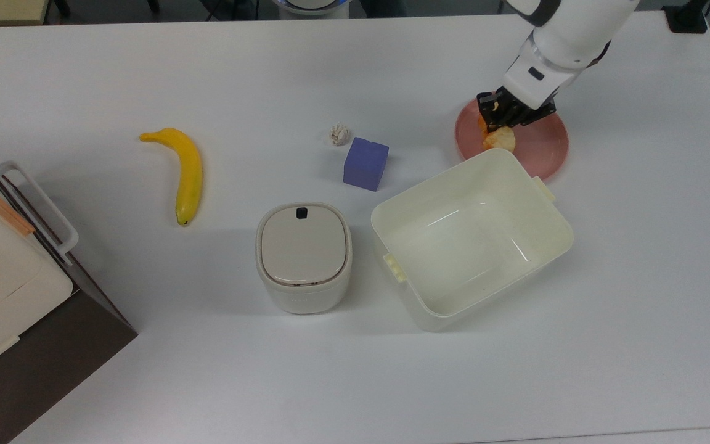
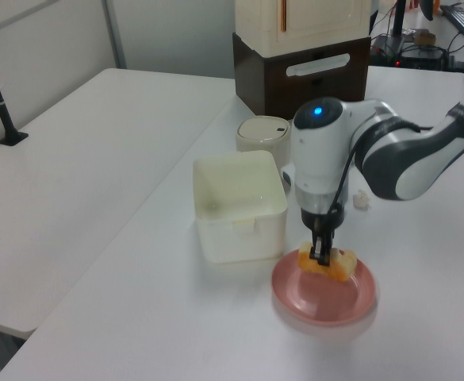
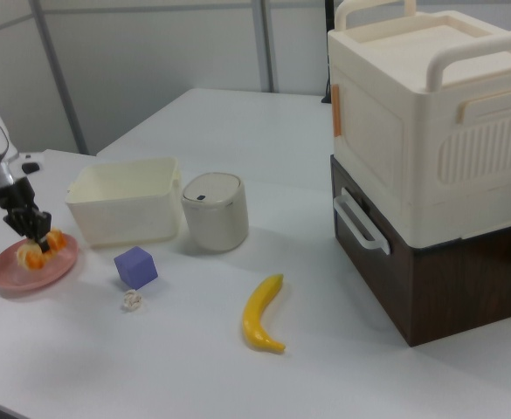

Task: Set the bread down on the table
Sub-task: 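Lower the gripper and close it on the bread slice, then lift the bread off the plate and carry it beside the banana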

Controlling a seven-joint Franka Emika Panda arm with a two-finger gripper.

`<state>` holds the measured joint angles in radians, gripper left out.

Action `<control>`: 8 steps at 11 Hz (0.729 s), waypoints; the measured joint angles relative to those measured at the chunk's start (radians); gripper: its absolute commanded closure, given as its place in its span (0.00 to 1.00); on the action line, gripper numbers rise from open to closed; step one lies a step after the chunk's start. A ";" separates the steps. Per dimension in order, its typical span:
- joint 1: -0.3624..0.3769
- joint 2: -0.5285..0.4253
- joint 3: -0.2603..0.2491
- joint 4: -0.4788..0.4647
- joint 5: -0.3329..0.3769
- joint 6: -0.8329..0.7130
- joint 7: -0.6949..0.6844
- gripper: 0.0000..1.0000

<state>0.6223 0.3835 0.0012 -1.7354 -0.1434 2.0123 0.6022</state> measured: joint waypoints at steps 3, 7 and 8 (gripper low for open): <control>-0.047 -0.076 -0.006 0.007 -0.001 -0.120 -0.127 0.80; -0.172 -0.094 -0.152 0.006 -0.029 -0.150 -0.477 0.75; -0.201 -0.100 -0.186 0.013 -0.037 -0.146 -0.550 0.68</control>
<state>0.4212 0.2838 -0.1853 -1.7227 -0.1803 1.8664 0.0525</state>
